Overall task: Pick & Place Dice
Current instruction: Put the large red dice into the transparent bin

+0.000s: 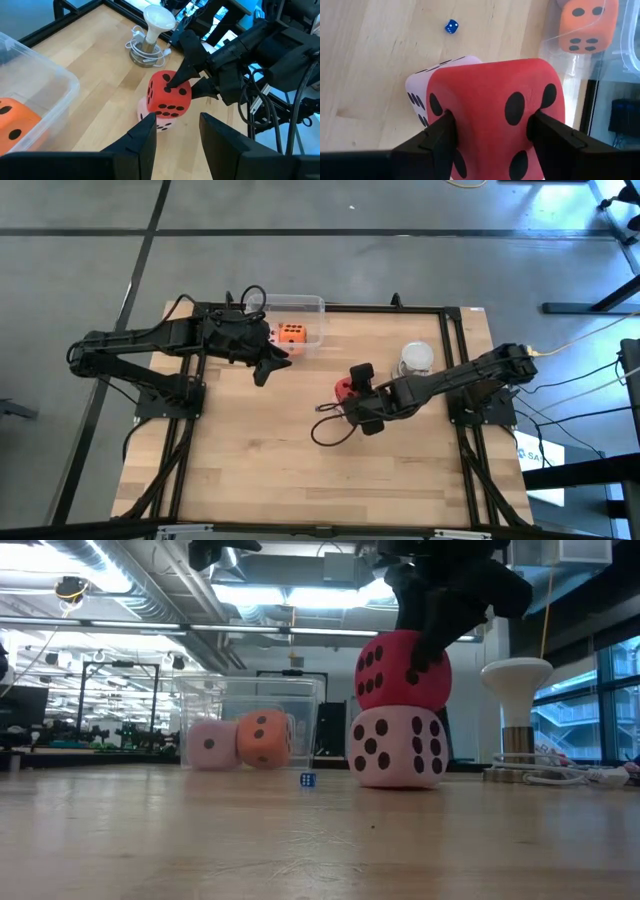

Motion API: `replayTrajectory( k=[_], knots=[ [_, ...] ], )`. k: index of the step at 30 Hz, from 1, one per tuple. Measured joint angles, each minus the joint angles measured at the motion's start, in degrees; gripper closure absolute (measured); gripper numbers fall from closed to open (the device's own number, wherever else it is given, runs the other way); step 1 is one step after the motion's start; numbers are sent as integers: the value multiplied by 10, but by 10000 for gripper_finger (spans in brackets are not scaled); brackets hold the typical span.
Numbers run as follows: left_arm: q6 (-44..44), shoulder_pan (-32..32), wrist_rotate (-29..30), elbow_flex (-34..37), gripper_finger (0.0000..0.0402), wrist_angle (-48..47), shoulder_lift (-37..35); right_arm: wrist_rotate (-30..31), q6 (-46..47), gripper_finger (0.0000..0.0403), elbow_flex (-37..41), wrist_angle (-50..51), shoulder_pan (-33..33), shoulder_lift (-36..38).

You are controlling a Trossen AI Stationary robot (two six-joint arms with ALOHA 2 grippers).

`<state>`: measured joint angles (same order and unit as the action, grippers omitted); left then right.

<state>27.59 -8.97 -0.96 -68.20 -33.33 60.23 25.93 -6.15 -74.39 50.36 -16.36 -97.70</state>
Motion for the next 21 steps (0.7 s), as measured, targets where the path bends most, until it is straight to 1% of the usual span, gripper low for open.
replayTrajectory(
  k=[4,11,13,16,21],
  knots=[
    [-16,1,-1,0,260,2,0,15,28,189,-1,11,-2,8],
    [-82,17,0,0,260,38,0,-7,114,199,-24,42,3,33],
    [-103,20,0,0,260,53,0,-11,143,208,-32,58,3,38],
    [-126,23,1,0,260,72,-1,-9,172,234,-44,65,2,44],
    [-152,23,1,0,260,93,-6,6,233,234,-89,118,2,50]
  ],
)
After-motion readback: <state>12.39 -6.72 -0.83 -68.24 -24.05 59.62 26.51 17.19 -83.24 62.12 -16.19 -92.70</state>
